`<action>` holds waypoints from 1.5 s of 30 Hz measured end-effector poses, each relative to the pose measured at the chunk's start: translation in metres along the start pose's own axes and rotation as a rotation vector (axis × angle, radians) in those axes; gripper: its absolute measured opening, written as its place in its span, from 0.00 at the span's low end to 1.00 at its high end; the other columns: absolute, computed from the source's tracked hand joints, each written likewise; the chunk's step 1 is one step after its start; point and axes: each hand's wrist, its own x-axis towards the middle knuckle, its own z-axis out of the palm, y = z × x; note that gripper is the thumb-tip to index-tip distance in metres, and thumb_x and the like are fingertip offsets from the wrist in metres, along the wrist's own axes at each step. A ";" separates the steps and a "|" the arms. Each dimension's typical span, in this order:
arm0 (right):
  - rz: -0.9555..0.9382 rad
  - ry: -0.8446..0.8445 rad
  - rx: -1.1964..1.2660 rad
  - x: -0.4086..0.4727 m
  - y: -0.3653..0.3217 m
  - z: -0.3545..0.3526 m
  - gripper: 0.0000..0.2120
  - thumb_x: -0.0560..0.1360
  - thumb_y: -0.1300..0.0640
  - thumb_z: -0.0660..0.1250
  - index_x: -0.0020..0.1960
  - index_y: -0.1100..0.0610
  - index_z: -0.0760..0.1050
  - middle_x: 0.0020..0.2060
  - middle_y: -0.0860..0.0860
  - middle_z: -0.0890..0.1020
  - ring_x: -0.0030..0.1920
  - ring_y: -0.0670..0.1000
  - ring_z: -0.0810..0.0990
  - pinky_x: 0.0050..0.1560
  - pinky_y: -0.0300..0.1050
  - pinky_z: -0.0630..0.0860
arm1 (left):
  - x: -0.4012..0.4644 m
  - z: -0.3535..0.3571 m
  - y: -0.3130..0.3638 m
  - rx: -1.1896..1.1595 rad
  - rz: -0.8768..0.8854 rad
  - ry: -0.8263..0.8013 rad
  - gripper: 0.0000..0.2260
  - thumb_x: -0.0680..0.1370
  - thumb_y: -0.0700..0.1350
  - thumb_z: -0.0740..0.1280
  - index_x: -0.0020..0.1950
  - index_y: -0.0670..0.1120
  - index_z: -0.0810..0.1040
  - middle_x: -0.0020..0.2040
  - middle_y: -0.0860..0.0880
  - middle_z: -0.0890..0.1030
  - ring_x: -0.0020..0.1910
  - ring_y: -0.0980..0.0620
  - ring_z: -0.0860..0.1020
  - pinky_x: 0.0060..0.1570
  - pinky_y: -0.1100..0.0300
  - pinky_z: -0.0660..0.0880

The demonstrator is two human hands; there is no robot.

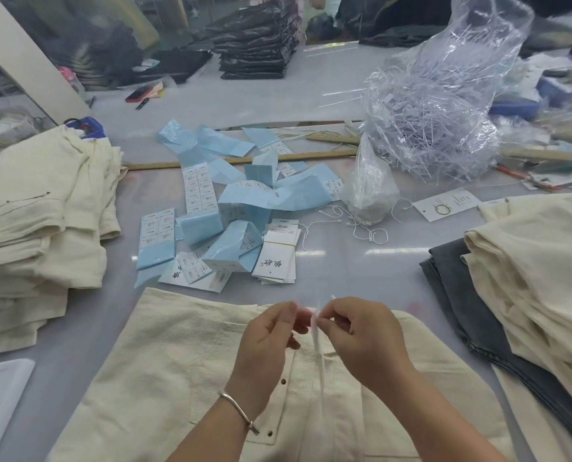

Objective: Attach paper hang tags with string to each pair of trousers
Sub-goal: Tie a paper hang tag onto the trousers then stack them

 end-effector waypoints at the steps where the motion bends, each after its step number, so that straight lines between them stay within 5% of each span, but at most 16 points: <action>1: -0.014 0.003 -0.014 -0.002 0.000 -0.001 0.06 0.72 0.55 0.71 0.36 0.51 0.79 0.26 0.40 0.73 0.28 0.45 0.69 0.31 0.41 0.63 | 0.003 0.001 0.002 -0.002 -0.016 -0.027 0.10 0.80 0.44 0.64 0.44 0.47 0.84 0.40 0.49 0.84 0.40 0.54 0.79 0.39 0.61 0.74; 7: -0.049 0.028 -0.119 -0.009 0.006 -0.018 0.05 0.72 0.57 0.71 0.37 0.50 0.79 0.28 0.42 0.72 0.29 0.43 0.68 0.32 0.43 0.67 | 0.014 0.016 0.008 0.153 0.080 -0.122 0.07 0.76 0.40 0.70 0.39 0.48 0.80 0.34 0.55 0.81 0.34 0.58 0.77 0.36 0.65 0.74; 9: 0.013 0.046 -0.094 -0.009 0.009 -0.026 0.07 0.73 0.57 0.69 0.49 0.47 0.81 0.35 0.39 0.76 0.32 0.43 0.70 0.37 0.42 0.68 | 0.021 0.025 0.014 0.363 0.207 -0.118 0.05 0.78 0.39 0.68 0.42 0.46 0.78 0.34 0.55 0.80 0.36 0.58 0.80 0.39 0.60 0.77; 12: 0.094 0.118 0.043 -0.010 0.016 -0.040 0.26 0.73 0.63 0.67 0.68 0.47 0.71 0.36 0.38 0.75 0.31 0.43 0.72 0.37 0.38 0.67 | 0.030 0.042 0.030 0.529 0.318 -0.184 0.04 0.80 0.41 0.64 0.47 0.42 0.75 0.41 0.50 0.83 0.43 0.50 0.82 0.45 0.49 0.78; 17: 0.134 0.074 0.421 -0.011 0.023 -0.055 0.12 0.74 0.63 0.70 0.56 0.53 0.80 0.39 0.47 0.85 0.25 0.49 0.74 0.27 0.42 0.72 | 0.033 0.064 0.048 0.535 0.536 -0.153 0.03 0.78 0.39 0.66 0.45 0.44 0.76 0.41 0.49 0.79 0.41 0.53 0.76 0.40 0.61 0.73; 21: 0.311 0.036 0.687 -0.016 0.038 -0.056 0.04 0.73 0.64 0.71 0.40 0.58 0.82 0.27 0.54 0.80 0.24 0.49 0.73 0.24 0.38 0.68 | 0.026 0.067 0.039 0.443 0.392 -0.161 0.04 0.77 0.40 0.68 0.43 0.46 0.76 0.38 0.55 0.77 0.39 0.59 0.74 0.38 0.68 0.68; 24: 0.302 0.328 0.546 -0.014 0.058 -0.070 0.06 0.73 0.61 0.72 0.38 0.54 0.83 0.25 0.45 0.78 0.26 0.41 0.72 0.29 0.32 0.69 | 0.013 0.061 0.015 0.507 0.220 -0.116 0.08 0.76 0.48 0.70 0.41 0.49 0.74 0.35 0.55 0.76 0.35 0.59 0.73 0.38 0.64 0.69; 26: 0.205 0.611 0.337 -0.011 0.069 -0.089 0.03 0.74 0.58 0.72 0.41 0.53 0.83 0.28 0.41 0.79 0.30 0.37 0.74 0.35 0.28 0.69 | 0.000 0.054 -0.005 0.783 0.029 -0.152 0.16 0.69 0.62 0.70 0.38 0.52 0.70 0.34 0.56 0.75 0.35 0.59 0.73 0.36 0.60 0.68; 30: -0.050 0.918 0.082 -0.001 0.075 -0.115 0.08 0.77 0.55 0.69 0.48 0.59 0.83 0.32 0.52 0.76 0.34 0.47 0.72 0.39 0.34 0.68 | -0.029 0.055 -0.036 1.262 -0.135 -0.384 0.26 0.61 0.71 0.64 0.45 0.53 0.69 0.49 0.55 0.77 0.49 0.52 0.77 0.44 0.57 0.71; 33: -0.168 0.763 0.133 0.005 0.067 -0.103 0.05 0.76 0.58 0.70 0.47 0.60 0.83 0.32 0.54 0.78 0.34 0.49 0.74 0.39 0.38 0.70 | -0.034 0.065 -0.045 1.382 -0.020 -0.320 0.21 0.70 0.62 0.62 0.55 0.48 0.72 0.54 0.49 0.77 0.53 0.46 0.78 0.46 0.56 0.71; 35: -0.086 0.514 0.286 0.003 0.060 -0.083 0.04 0.75 0.59 0.71 0.46 0.58 0.84 0.32 0.48 0.81 0.32 0.43 0.74 0.37 0.35 0.70 | -0.025 0.062 -0.042 1.300 -0.022 -0.269 0.12 0.74 0.56 0.59 0.42 0.49 0.74 0.41 0.50 0.78 0.44 0.47 0.79 0.37 0.58 0.68; 37: 0.048 0.248 0.361 -0.004 0.059 -0.058 0.03 0.74 0.59 0.71 0.42 0.54 0.83 0.25 0.42 0.77 0.28 0.42 0.72 0.32 0.33 0.68 | -0.013 0.046 -0.043 1.086 -0.106 -0.234 0.19 0.77 0.54 0.59 0.29 0.46 0.68 0.27 0.51 0.70 0.31 0.51 0.72 0.30 0.59 0.62; 39: 0.141 0.047 0.355 -0.015 0.063 -0.033 0.06 0.75 0.58 0.71 0.39 0.53 0.82 0.22 0.42 0.73 0.26 0.42 0.69 0.32 0.36 0.67 | -0.008 0.026 -0.047 0.737 -0.246 -0.161 0.19 0.75 0.45 0.64 0.25 0.47 0.63 0.24 0.53 0.64 0.28 0.52 0.65 0.30 0.58 0.60; 42: 0.220 -0.157 0.387 -0.033 0.066 -0.001 0.08 0.75 0.56 0.70 0.39 0.56 0.81 0.22 0.43 0.69 0.25 0.43 0.66 0.33 0.41 0.66 | -0.013 0.004 -0.056 0.227 -0.455 -0.105 0.14 0.73 0.32 0.62 0.30 0.45 0.71 0.29 0.48 0.69 0.30 0.51 0.68 0.34 0.58 0.68; 45: 0.228 -0.280 0.398 -0.048 0.065 0.020 0.08 0.76 0.57 0.70 0.39 0.58 0.81 0.21 0.43 0.69 0.25 0.42 0.66 0.33 0.40 0.65 | -0.016 -0.002 -0.064 0.103 -0.469 -0.143 0.09 0.74 0.29 0.60 0.42 0.35 0.79 0.36 0.44 0.77 0.33 0.50 0.74 0.30 0.61 0.72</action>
